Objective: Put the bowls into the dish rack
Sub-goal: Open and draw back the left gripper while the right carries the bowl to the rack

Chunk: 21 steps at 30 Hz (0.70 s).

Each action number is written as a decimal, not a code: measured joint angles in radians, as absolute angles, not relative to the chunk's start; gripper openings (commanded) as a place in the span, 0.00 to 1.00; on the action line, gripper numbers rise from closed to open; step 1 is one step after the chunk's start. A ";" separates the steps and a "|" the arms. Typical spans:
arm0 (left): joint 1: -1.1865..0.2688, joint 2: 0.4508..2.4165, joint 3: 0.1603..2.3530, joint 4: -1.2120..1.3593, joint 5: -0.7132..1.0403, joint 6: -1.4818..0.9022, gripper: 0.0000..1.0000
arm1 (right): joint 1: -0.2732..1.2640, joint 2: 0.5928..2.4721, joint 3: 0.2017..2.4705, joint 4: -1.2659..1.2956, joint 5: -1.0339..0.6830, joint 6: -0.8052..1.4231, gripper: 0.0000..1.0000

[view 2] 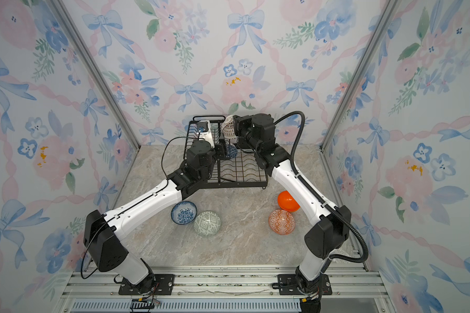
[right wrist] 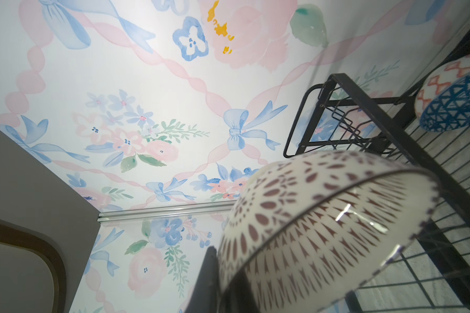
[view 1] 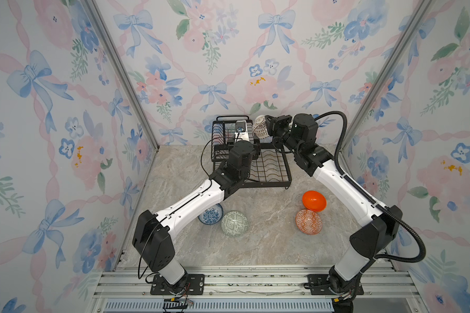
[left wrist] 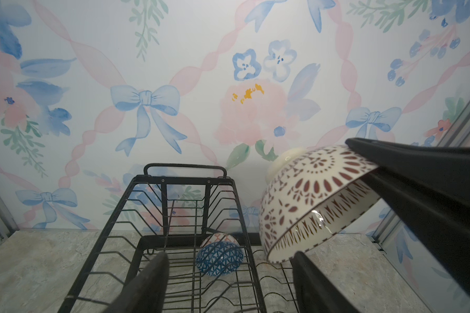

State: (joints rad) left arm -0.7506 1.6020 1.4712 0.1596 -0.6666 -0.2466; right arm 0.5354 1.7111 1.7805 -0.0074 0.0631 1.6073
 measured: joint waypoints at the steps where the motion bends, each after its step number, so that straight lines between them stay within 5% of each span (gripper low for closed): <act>1: -0.746 1.598 1.470 0.150 -0.664 -0.255 0.90 | 0.533 1.711 1.777 -0.006 0.063 1.604 0.00; 3: -0.742 1.589 1.468 0.131 -0.659 -0.265 0.98 | 0.531 1.711 1.774 -0.007 0.064 1.590 0.00; 21: -0.725 1.559 1.462 -0.025 -0.616 -0.289 0.98 | 0.432 1.602 1.589 0.005 0.056 1.529 0.00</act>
State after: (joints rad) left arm -0.7254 1.5585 1.4620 -0.0254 -0.6159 -0.2893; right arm 0.4324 1.6020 1.5887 0.0051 0.0559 1.5291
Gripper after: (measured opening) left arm 0.979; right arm 0.076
